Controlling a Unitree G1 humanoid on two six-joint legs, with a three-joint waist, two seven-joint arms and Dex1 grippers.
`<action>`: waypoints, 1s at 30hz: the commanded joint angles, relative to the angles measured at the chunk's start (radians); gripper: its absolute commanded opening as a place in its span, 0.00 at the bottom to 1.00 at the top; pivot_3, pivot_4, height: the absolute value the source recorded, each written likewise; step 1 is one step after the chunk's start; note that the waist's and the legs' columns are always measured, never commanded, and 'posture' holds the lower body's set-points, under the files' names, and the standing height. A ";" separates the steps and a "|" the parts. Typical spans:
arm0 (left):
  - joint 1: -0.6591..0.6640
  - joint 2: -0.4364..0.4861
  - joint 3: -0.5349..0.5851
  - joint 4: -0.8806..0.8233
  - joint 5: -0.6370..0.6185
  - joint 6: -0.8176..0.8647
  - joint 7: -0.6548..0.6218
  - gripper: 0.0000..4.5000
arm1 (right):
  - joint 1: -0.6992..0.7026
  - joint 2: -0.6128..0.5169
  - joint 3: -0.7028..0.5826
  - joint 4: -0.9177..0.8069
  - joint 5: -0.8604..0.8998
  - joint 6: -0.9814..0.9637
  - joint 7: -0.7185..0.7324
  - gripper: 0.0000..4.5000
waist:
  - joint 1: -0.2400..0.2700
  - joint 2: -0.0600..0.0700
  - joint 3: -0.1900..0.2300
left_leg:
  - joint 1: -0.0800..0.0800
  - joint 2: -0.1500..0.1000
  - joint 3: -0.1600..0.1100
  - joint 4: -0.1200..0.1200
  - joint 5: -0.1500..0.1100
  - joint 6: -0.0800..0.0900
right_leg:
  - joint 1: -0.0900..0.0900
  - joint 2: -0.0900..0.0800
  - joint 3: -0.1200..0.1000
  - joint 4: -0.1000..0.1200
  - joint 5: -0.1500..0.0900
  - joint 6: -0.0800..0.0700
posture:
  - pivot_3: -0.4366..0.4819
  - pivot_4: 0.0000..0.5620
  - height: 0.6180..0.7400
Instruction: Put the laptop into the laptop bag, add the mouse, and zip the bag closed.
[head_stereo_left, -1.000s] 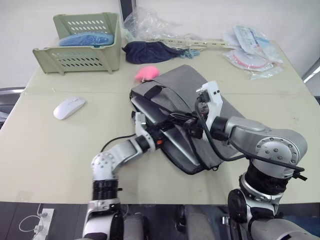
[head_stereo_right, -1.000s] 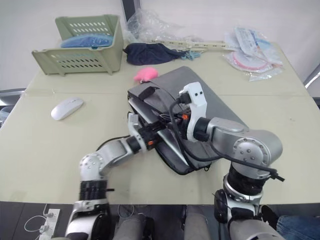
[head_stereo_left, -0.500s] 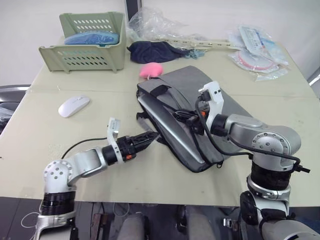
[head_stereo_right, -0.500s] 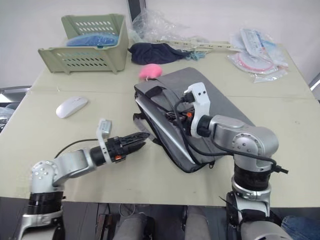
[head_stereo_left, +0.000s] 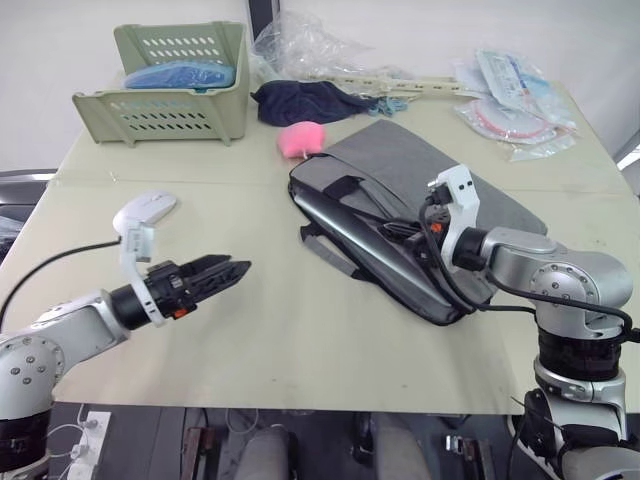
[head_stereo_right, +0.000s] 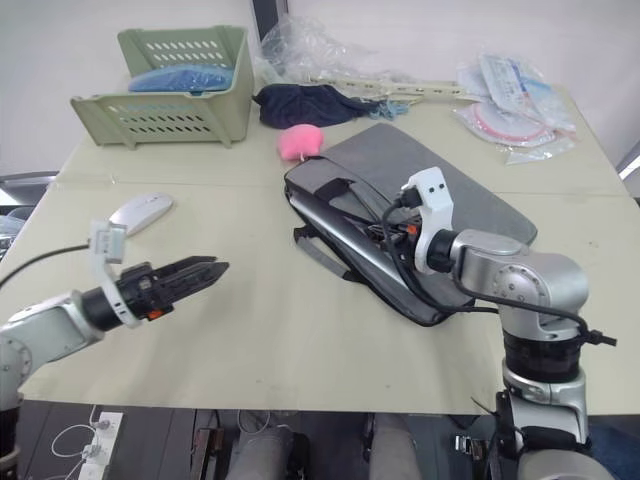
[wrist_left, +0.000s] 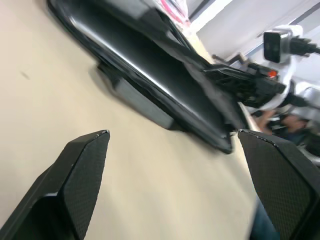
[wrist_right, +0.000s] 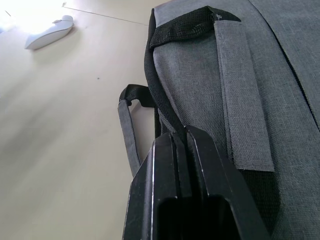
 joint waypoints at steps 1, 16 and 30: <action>0.052 0.075 0.064 -0.013 0.105 -0.059 -0.168 0.99 | 0.013 -0.019 -0.007 -0.031 0.009 -0.028 0.027 0.00 | -0.001 0.000 0.000 | 0.000 0.000 0.000 0.000 0.000 0.000 | 0.000 0.000 0.000 0.000 0.000 0.000 | 0.48 0.27 1.00; 0.243 0.037 0.207 0.083 0.363 -0.219 -0.324 1.00 | 0.084 -0.109 0.108 -0.049 -0.057 -0.234 0.183 0.58 | 0.000 0.000 0.001 | 0.000 0.001 0.003 -0.005 0.000 -0.001 | -0.003 -0.001 -0.001 -0.002 0.000 0.000 | 0.48 0.27 1.00; 0.070 0.218 0.260 0.756 0.765 -0.739 -0.483 1.00 | 0.509 -0.530 -0.346 0.372 -0.316 -1.013 0.635 0.99 | 0.016 -0.003 0.001 | 0.001 0.001 0.007 -0.005 -0.001 0.001 | -0.002 -0.004 -0.006 -0.003 0.000 0.000 | 0.48 0.27 1.00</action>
